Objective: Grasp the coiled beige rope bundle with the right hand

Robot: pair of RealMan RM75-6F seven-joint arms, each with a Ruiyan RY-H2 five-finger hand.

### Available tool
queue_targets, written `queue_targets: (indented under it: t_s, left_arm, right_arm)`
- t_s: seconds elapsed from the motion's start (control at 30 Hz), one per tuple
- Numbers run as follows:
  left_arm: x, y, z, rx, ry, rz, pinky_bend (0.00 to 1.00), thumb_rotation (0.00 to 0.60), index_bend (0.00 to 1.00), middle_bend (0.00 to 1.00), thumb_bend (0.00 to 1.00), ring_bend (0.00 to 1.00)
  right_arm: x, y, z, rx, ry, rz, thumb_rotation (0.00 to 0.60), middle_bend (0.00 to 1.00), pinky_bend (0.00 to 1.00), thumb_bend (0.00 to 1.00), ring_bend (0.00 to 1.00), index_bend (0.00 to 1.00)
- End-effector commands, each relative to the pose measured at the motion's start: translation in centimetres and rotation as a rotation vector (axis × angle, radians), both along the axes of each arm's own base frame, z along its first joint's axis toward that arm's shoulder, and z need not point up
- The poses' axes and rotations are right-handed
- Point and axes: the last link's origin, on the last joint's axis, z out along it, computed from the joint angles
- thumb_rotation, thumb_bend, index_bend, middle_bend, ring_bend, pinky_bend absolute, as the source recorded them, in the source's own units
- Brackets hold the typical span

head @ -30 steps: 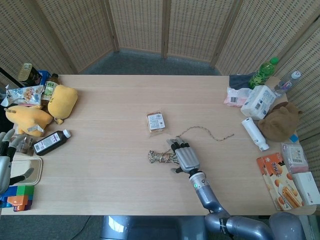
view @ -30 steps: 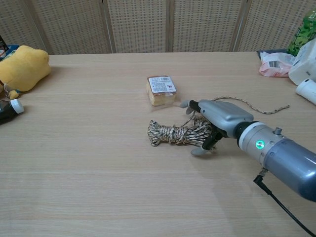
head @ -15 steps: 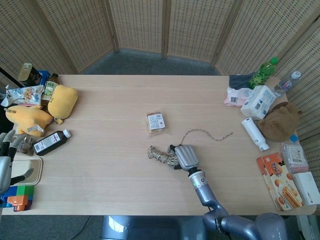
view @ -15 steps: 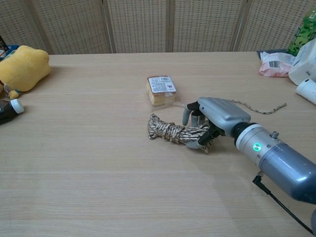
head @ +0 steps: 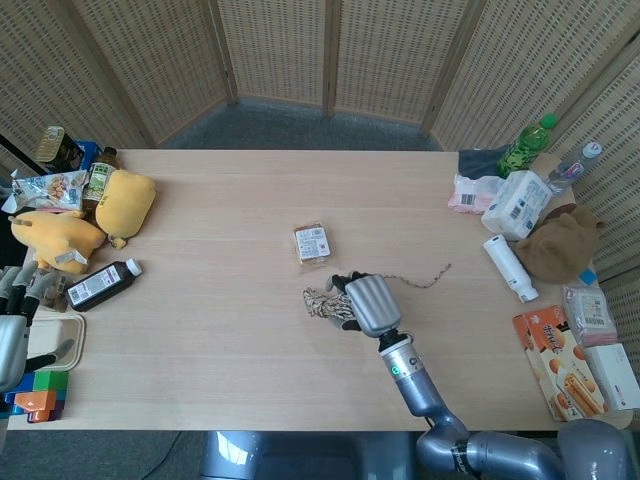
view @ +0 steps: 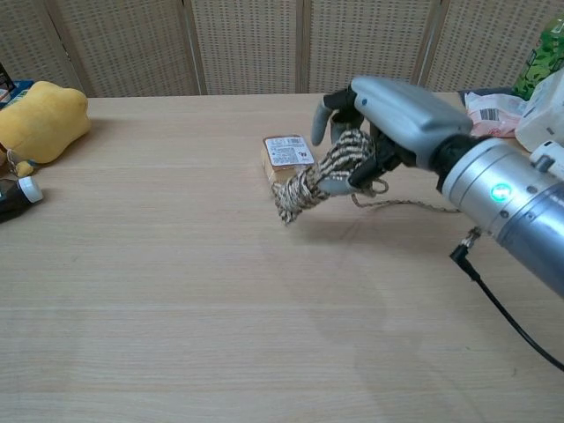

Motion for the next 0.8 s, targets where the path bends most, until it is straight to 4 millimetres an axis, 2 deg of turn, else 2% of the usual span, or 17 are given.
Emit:
queue_targets:
  t_s: [0.03,0.17,0.37,0.57,0.8]
  left_arm:
    - [0.1,0.0,0.1,0.002,-0.007,-0.002,0.00,0.600,0.17,0.00,0.00,0.00]
    - [0.3,-0.1,0.2,0.001,-0.014,-0.010,0.00,0.600,0.17,0.00,0.00,0.00]
    - [0.4,-0.2,0.3,0.003,-0.020,-0.014,0.00,0.600,0.17,0.00,0.00,0.00]
    - [0.5,-0.2,0.2,-0.005,-0.018,-0.016,0.00,0.600,0.17,0.00,0.00,0.00]
    - [0.5,-0.3,-0.1,-0.011,-0.012,-0.015,0.00,0.600,0.17,0.00,0.00,0.00]
  right_arm:
    - [2.6,-0.5,3.9,-0.098,0.016,0.048,0.600,0.62,0.64,0.20,0.49,0.44]
    - [5.4,-0.4,6.0,-0.137,-0.001,0.086,0.600,0.62,0.64,0.20,0.49,0.44]
    - [8.5,-0.2,8.7,-0.188,-0.036,0.114,0.600,0.62,0.64,0.20,0.49,0.44]
    - [10.0,0.0,10.1,-0.208,-0.057,0.126,0.600,0.62,0.64,0.20,0.49,0.44]
    - [10.3,0.3,10.4,-0.209,-0.051,0.131,0.600,0.62,0.64,0.20,0.49,0.44]
